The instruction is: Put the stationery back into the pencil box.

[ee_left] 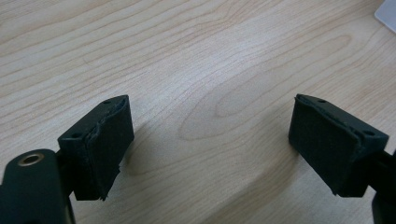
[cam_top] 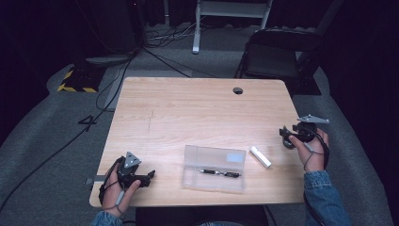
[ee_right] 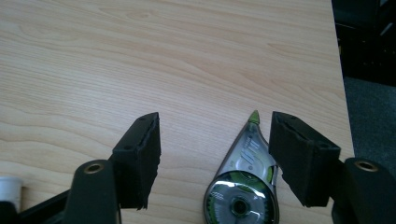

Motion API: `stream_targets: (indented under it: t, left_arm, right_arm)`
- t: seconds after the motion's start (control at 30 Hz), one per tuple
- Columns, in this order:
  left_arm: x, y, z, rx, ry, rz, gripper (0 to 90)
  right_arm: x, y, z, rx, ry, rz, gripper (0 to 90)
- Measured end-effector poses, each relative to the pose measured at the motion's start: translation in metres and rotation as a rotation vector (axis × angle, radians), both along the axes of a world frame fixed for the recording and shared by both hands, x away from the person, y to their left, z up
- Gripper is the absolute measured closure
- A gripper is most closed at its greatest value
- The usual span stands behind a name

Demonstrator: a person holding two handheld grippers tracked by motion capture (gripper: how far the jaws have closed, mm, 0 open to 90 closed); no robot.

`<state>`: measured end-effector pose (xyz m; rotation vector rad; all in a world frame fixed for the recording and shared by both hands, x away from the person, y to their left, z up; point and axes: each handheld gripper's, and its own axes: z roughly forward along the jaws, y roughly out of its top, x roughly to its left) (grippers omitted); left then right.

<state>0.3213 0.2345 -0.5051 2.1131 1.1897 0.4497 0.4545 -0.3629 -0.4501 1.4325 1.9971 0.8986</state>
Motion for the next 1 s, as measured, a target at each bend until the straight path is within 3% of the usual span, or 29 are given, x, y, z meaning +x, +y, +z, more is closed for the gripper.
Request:
stream_targets:
  t: [0.4, 0.6, 1.0]
  left_arm:
    - [0.000, 0.000, 0.000, 0.000, -0.001, -0.001, 14.4]
    - [0.000, 0.000, 0.000, -0.001, -0.002, 0.000, 14.3]
    - [0.000, 0.000, 0.000, -0.001, -0.002, 0.000, 14.3]
  right_arm:
    - [0.006, -0.012, -0.021, -0.009, 0.024, -0.039, 32.6]
    - [0.009, -0.016, -0.032, -0.010, 0.057, -0.059, 30.3]
    - [0.012, -0.015, -0.039, -0.005, 0.086, -0.077, 28.2]
